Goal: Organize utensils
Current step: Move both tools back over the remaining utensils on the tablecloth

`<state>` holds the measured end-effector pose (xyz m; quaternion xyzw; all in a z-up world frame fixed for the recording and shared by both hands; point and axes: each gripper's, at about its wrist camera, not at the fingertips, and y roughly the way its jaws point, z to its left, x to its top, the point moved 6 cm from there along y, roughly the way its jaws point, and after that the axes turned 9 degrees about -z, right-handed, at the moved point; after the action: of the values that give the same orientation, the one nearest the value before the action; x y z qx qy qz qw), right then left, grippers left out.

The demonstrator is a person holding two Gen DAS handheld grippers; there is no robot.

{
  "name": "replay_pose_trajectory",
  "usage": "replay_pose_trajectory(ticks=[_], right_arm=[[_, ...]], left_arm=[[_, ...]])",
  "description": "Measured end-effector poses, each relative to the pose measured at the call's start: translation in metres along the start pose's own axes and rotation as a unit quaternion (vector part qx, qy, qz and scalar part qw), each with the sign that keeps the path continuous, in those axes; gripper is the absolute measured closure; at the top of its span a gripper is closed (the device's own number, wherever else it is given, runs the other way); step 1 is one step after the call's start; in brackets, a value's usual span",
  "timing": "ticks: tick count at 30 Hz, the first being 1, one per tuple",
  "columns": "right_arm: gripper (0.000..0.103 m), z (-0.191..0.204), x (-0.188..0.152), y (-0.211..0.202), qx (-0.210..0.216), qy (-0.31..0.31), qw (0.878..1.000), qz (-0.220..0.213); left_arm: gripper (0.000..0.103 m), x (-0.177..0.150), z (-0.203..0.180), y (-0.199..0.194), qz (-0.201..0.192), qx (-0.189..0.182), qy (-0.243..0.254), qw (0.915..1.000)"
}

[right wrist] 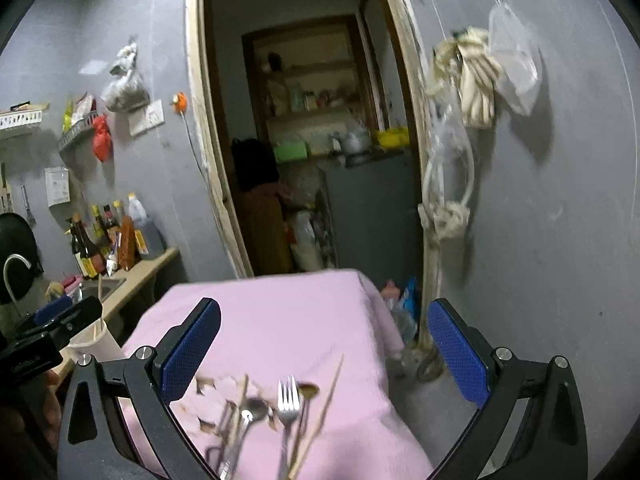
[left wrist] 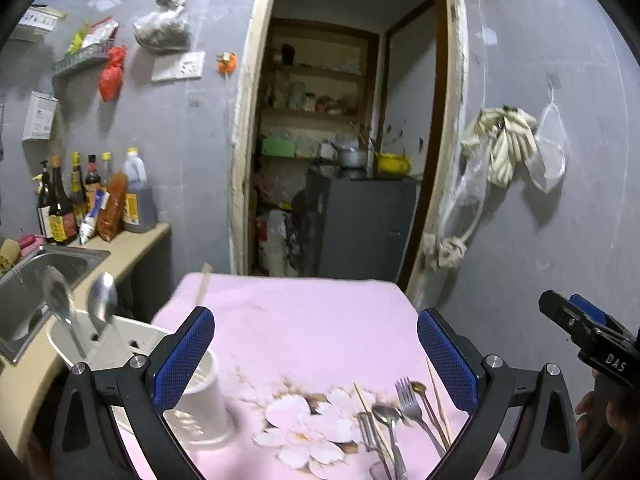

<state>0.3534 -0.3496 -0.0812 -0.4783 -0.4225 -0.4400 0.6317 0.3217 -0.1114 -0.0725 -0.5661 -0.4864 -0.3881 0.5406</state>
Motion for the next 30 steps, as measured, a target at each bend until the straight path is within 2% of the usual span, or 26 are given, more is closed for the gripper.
replay_pose_trajectory(ticks=[6,12,15,17,19,21,23,26,30], right_arm=[[0.001,-0.026,-0.032,0.018,-0.005,0.013,0.999,0.038],[0.003,-0.040,-0.072,0.039,0.002,0.037,0.995,0.093],[0.017,-0.041,-0.091,0.050,0.013,0.043,0.992,0.119],[0.031,-0.040,-0.103,0.058,0.022,0.040,0.990,0.137],[0.041,-0.038,-0.118,0.066,0.032,0.042,0.986,0.155],[0.044,-0.038,-0.132,0.073,0.040,0.046,0.983,0.171],[0.057,-0.034,-0.143,0.079,0.048,0.048,0.981,0.183],[0.061,-0.030,-0.155,0.089,0.059,0.047,0.977,0.200],[0.066,-0.028,-0.162,0.100,0.072,0.058,0.971,0.219]], left_arm=[[0.001,-0.030,-0.019,0.015,0.033,-0.010,0.008,0.9994],[0.001,-0.068,-0.027,0.031,0.085,-0.018,0.005,0.9962],[0.001,-0.082,-0.027,0.036,0.108,-0.019,0.005,0.9940],[0.001,-0.090,-0.026,0.040,0.119,-0.017,0.006,0.9927],[0.001,-0.098,-0.026,0.045,0.131,-0.019,0.005,0.9913],[0.001,-0.104,-0.026,0.049,0.140,-0.020,0.004,0.9899],[0.001,-0.112,-0.026,0.054,0.151,-0.021,0.003,0.9882],[0.005,-0.123,-0.027,0.060,0.167,-0.024,-0.001,0.9857],[0.019,-0.137,-0.030,0.069,0.193,-0.033,-0.004,0.9806]])
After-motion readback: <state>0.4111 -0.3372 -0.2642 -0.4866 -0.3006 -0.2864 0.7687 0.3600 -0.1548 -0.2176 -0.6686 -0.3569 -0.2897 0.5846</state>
